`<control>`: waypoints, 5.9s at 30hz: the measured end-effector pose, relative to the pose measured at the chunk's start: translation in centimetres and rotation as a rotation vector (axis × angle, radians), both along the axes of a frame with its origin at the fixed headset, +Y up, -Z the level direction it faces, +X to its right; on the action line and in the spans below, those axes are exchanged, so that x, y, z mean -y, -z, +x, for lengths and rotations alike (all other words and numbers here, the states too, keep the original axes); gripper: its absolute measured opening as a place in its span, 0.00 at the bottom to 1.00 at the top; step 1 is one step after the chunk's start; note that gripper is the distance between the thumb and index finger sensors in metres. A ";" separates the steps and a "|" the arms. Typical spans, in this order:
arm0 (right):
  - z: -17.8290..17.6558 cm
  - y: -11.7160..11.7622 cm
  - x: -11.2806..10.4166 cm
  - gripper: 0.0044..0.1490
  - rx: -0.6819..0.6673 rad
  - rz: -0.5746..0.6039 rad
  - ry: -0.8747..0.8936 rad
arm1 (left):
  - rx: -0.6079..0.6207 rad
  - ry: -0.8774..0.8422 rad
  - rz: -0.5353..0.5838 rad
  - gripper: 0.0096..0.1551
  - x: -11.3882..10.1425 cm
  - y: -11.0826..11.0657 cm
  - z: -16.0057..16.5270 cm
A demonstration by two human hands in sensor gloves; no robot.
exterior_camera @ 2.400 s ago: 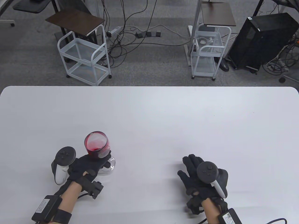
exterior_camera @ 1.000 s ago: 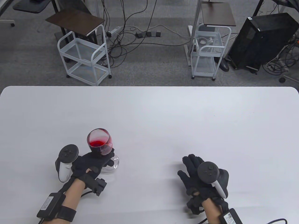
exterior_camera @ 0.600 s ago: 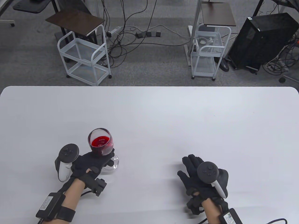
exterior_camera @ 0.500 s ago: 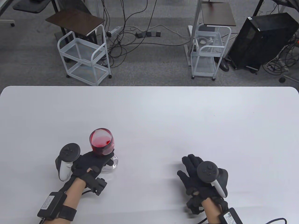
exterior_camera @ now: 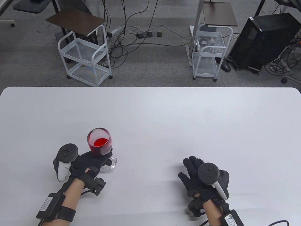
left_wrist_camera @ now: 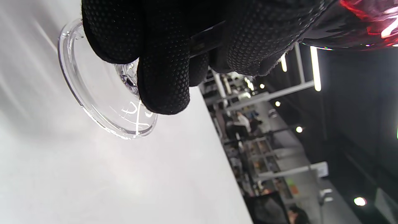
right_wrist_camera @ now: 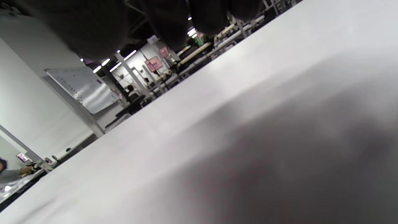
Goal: Shake wine glass in air
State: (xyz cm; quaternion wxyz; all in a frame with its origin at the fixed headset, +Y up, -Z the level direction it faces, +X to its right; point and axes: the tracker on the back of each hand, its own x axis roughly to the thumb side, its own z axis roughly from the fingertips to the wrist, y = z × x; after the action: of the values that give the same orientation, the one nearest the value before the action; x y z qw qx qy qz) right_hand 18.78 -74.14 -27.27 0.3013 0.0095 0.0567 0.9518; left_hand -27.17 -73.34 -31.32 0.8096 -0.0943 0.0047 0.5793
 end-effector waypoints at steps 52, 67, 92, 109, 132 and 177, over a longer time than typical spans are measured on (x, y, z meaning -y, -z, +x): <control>0.0 -0.1 -0.1 0.45 0.014 0.009 -0.017 | -0.038 0.064 0.021 0.24 0.3 0.6 -1.7; -0.1 -0.2 -0.3 0.45 0.000 0.012 -0.021 | -0.014 0.022 0.008 0.24 0.5 0.4 -1.3; -0.3 -0.3 -0.4 0.45 -0.005 0.011 -0.025 | -0.016 0.022 0.020 0.24 0.5 0.4 -1.6; -0.3 -0.2 -0.3 0.45 -0.005 -0.002 -0.020 | -0.045 0.037 0.004 0.24 0.8 0.7 -2.3; -0.4 -0.3 -0.6 0.45 -0.009 0.022 -0.030 | 0.011 0.067 0.019 0.24 0.5 0.5 -1.7; -0.6 -0.4 -0.7 0.45 -0.020 0.027 -0.056 | 0.110 0.028 -0.049 0.25 2.4 1.3 5.9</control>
State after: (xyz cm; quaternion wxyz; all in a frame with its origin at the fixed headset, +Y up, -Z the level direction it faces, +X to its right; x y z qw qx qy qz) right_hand 18.17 -73.49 -26.90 0.2739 0.0213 0.0473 0.9604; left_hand -21.29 -75.74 -32.60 0.8140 -0.1459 -0.0244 0.5617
